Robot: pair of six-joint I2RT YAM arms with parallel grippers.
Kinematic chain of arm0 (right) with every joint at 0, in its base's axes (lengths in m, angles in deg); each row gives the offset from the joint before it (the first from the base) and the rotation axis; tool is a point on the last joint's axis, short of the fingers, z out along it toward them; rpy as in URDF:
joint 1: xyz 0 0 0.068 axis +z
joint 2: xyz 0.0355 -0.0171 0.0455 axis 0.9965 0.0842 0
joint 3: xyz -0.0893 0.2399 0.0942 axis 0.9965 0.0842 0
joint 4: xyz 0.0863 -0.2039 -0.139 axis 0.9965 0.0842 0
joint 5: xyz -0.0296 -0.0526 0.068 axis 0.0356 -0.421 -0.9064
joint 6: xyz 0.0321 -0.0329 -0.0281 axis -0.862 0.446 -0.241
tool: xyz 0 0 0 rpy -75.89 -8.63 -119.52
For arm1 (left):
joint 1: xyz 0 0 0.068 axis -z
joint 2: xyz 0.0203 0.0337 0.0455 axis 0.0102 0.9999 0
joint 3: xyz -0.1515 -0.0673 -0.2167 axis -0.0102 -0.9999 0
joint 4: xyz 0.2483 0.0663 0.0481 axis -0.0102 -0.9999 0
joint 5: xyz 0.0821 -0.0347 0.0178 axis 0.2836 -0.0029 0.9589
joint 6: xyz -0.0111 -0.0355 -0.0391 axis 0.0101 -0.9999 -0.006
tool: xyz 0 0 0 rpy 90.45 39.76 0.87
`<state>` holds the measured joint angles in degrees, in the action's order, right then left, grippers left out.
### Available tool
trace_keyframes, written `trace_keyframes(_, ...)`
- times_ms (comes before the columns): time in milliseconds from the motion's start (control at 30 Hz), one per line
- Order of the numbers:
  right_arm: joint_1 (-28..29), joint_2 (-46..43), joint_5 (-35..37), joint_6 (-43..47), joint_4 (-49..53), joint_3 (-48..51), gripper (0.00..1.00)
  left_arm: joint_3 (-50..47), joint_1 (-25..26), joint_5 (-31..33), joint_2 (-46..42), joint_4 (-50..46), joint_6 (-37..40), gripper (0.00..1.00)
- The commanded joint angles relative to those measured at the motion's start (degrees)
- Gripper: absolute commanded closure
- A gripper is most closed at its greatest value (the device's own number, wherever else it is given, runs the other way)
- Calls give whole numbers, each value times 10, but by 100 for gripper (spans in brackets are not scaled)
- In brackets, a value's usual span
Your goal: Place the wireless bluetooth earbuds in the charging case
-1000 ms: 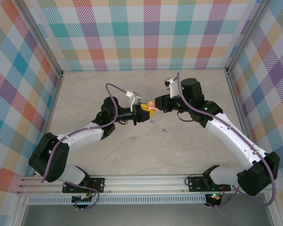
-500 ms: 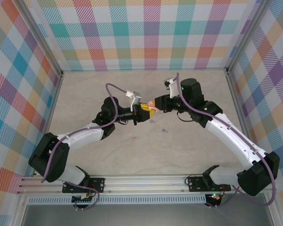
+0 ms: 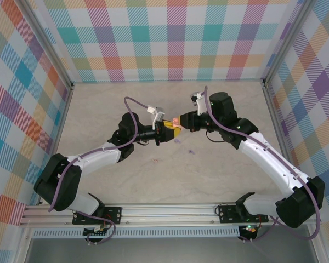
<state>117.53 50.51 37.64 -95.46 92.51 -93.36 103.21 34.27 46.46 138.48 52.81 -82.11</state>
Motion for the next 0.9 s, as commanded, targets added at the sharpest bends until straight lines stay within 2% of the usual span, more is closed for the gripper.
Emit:
trace_keyframes(0,6,-10,-20,8,12,12,78,28,7,15,1,29,-3,74)
trace_keyframes(867,11,-14,-6,9,3,23,78,37,7,41,6,19,-13,74)
